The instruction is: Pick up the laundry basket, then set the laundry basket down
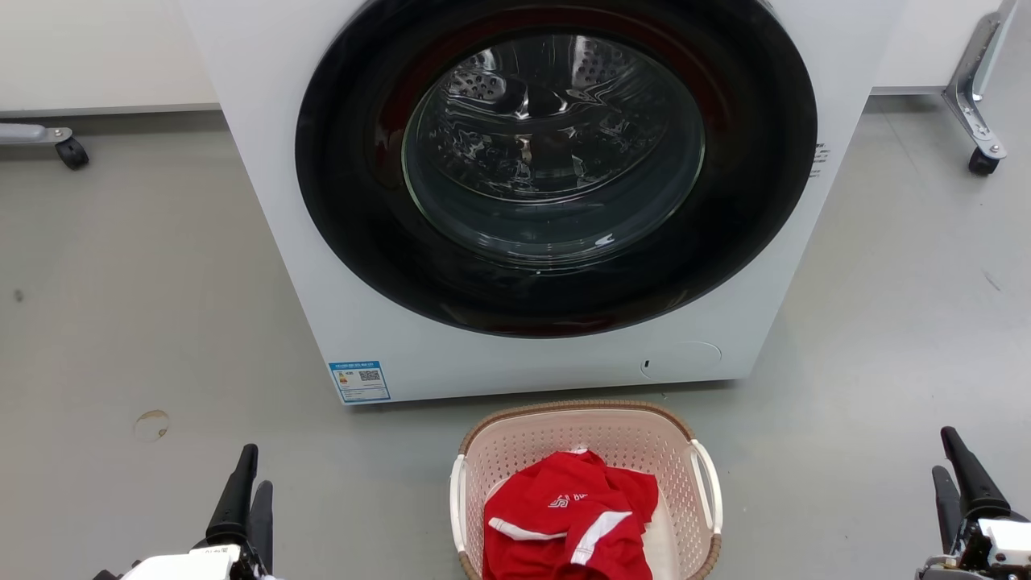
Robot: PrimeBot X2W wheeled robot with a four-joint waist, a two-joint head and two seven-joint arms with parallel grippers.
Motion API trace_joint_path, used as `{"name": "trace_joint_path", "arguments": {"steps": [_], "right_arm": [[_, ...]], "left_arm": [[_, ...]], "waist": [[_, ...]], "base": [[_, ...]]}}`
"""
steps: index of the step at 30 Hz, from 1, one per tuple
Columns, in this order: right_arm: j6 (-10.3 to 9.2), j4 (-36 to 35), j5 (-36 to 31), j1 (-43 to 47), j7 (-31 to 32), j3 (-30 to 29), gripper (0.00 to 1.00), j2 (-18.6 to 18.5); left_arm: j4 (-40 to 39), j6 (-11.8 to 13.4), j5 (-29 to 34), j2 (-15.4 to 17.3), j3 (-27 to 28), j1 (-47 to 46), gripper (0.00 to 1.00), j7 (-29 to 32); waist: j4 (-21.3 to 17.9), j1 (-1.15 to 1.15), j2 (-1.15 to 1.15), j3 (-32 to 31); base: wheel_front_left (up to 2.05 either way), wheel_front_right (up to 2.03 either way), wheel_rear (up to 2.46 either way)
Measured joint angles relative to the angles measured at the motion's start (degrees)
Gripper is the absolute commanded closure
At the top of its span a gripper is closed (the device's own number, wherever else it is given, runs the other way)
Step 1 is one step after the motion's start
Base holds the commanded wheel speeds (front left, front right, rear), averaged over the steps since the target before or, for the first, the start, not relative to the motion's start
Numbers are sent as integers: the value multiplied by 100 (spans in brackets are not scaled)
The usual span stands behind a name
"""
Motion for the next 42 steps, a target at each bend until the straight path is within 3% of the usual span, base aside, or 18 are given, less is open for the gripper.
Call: {"name": "trace_joint_path", "arguments": {"steps": [9, 17, 28, 42], "right_arm": [[0, -33, -79, -23, -115, 160, 0, -44], [0, -57, -414, -38, -257, 269, 0, -114], [0, -71, -1254, -159, -430, 365, 0, -137], [0, 44, -2425, -272, -657, 517, 0, -154]], "left_arm": [[-34, 0, 9, 3, -68, -1, 0, -125], [-42, 0, 403, 12, -74, -1, 0, -250], [-64, 34, 1150, 18, -70, -1, 0, -441], [-112, 200, 2580, 27, -250, -9, 0, -651]], "waist": [[0, 2, 0, 2], [-6, 1, 0, 16], [-15, 1, 0, 48], [-34, 1, 0, 110]], "base": [[0, 0, 0], [0, 0, 0], [0, 0, 0], [0, 0, 0]]}}
